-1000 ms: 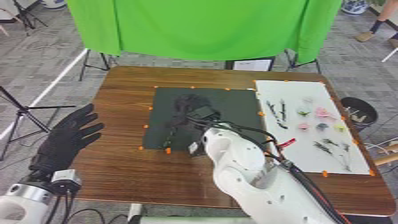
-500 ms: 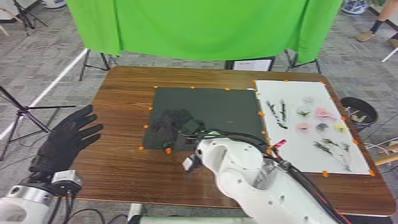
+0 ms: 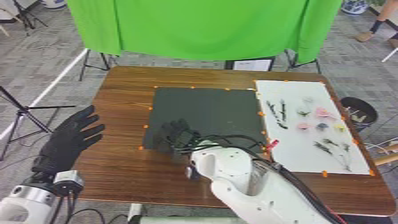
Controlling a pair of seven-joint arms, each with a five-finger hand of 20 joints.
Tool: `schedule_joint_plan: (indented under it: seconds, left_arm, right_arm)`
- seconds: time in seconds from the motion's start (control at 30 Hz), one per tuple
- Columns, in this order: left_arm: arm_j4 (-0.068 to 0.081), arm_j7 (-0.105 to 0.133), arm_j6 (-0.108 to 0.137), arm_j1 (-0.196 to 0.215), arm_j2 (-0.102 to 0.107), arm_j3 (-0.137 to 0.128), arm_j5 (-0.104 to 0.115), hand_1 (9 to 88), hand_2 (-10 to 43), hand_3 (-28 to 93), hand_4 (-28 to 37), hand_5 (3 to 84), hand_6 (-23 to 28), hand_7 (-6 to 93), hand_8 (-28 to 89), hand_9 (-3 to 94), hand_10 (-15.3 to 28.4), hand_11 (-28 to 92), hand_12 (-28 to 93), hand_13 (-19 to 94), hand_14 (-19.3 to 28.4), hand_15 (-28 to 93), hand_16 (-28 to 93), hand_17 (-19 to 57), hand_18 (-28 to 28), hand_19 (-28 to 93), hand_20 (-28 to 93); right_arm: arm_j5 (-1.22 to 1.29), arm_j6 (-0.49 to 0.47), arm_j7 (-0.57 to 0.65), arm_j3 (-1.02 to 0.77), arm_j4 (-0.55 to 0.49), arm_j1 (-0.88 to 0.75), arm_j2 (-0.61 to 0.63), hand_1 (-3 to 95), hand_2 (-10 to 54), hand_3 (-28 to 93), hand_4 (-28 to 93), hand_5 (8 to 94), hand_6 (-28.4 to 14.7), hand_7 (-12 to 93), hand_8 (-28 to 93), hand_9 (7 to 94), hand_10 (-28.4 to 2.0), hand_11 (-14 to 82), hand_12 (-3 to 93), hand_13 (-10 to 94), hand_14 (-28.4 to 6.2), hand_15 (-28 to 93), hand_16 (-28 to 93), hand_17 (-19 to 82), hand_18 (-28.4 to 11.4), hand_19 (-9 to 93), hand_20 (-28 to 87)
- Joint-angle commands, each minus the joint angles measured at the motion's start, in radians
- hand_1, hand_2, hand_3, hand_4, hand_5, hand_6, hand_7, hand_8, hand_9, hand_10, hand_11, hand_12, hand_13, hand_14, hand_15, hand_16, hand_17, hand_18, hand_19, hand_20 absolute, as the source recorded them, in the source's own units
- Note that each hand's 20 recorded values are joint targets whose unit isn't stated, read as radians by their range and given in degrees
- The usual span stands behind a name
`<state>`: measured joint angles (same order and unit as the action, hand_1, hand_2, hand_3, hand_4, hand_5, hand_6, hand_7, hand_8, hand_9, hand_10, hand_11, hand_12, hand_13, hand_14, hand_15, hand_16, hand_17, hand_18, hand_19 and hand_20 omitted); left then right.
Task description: Arrange flowers
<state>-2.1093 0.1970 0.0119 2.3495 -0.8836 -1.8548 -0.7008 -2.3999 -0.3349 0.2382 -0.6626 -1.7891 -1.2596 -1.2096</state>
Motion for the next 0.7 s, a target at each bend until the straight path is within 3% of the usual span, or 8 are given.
schedule_joint_plan:
  seconds: [0.03, 0.7]
  left_arm:
    - [0.003, 0.002, 0.007, 0.009, -0.007, 0.002, 0.002, 27.0, -8.0, 69, -26.0, 24.5, 2.8, 21.1, -11, 18.9, 11.0, 22, 18, 17, 15.3, 32, 1, -9.8, 22.1, 39, 10]
    - [-0.005, -0.002, 0.011, 0.024, -0.019, -0.003, -0.001, 26.9, -7.9, 69, -26.1, 24.6, 2.9, 21.0, -11, 18.8, 11.1, 21, 18, 17, 15.4, 32, 1, -9.8, 22.1, 39, 10]
  right_arm:
    - [-0.064, -0.008, -0.002, 0.017, 0.011, 0.018, 0.014, 13.7, 24.3, 93, 18, 49.6, 4.6, 22, -16, 24.5, -18.0, 66.7, 61.4, 22, -17.4, 88, 39, 8, -22.3, 71, 60]
    - [-0.059, 0.023, -0.037, 0.032, -0.024, 0.055, 0.099, 13.1, 23.0, 93, 19, 59.9, 4.1, 23, -17, 27.3, -17.3, 66.0, 59.7, 23, -17.9, 89, 39, 8, -22.2, 72, 61]
